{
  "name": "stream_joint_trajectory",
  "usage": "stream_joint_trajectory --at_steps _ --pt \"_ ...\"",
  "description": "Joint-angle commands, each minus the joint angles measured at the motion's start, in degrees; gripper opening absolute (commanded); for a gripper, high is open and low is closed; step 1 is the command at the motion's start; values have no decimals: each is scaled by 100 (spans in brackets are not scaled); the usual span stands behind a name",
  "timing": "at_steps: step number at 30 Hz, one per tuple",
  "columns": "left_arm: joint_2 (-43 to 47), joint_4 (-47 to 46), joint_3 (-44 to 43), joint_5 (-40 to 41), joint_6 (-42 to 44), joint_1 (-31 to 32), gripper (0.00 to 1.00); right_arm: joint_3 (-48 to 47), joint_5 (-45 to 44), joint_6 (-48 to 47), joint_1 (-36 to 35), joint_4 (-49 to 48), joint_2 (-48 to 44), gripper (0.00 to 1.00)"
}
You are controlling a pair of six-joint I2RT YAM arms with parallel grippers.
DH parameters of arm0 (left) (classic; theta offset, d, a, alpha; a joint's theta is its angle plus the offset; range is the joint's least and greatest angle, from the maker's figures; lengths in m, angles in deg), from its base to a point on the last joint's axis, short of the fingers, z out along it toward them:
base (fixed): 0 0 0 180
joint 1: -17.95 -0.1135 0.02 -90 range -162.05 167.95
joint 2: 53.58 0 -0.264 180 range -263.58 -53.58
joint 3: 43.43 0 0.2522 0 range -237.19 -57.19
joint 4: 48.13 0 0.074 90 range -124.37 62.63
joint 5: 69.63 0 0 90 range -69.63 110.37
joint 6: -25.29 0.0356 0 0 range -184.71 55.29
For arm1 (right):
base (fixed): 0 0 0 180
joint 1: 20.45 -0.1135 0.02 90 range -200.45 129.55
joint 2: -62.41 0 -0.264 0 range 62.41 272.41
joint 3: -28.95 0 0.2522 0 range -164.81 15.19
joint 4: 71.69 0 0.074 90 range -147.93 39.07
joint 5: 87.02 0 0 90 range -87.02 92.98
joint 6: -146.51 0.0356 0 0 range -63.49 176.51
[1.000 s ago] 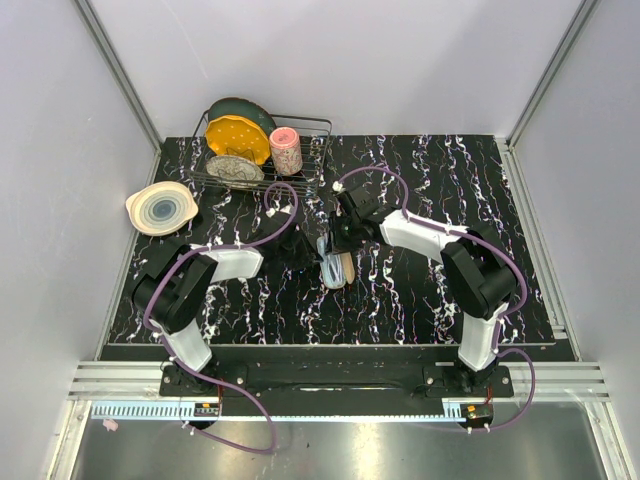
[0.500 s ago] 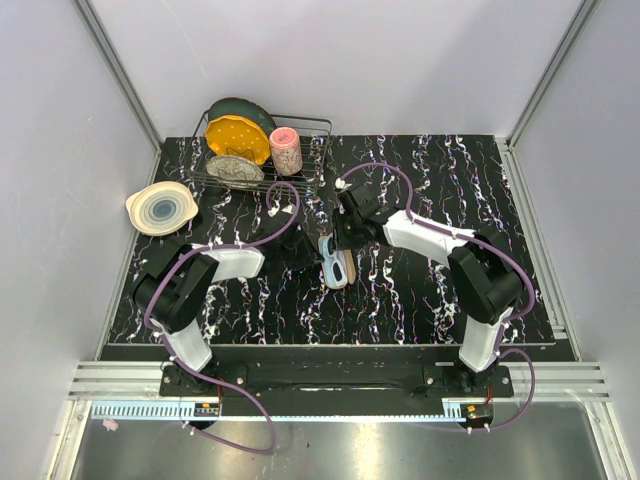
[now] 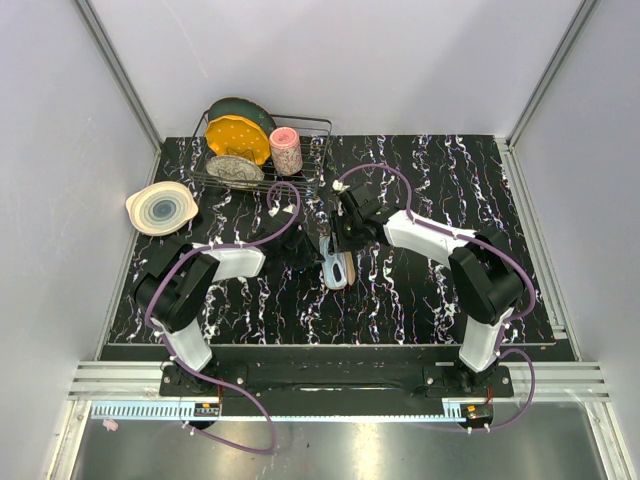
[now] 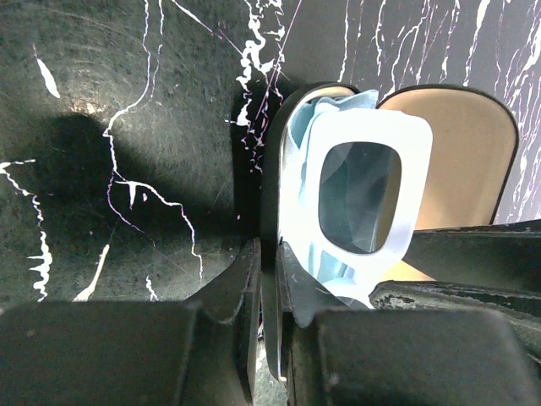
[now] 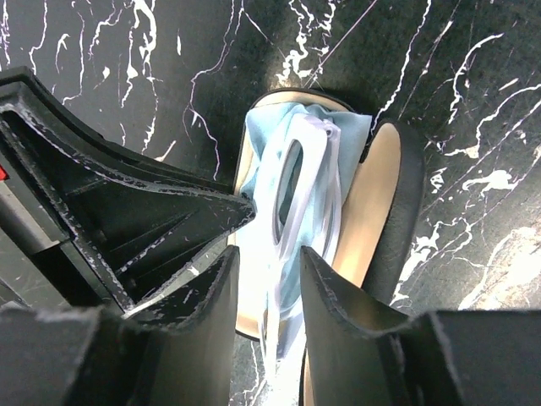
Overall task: Organize the sunglasses
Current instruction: Adjust the sunglasses in the sunglasses case.
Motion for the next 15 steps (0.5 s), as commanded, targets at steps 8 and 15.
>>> stream_joint_trajectory --at_steps 8,15 --pt "-23 12 -149 -78 81 8 0 -400 -713 -268 -177 983 261 55" --pt "-58 -5 -149 -122 55 -1 0 -558 -1012 -251 -265 1273 507 58"
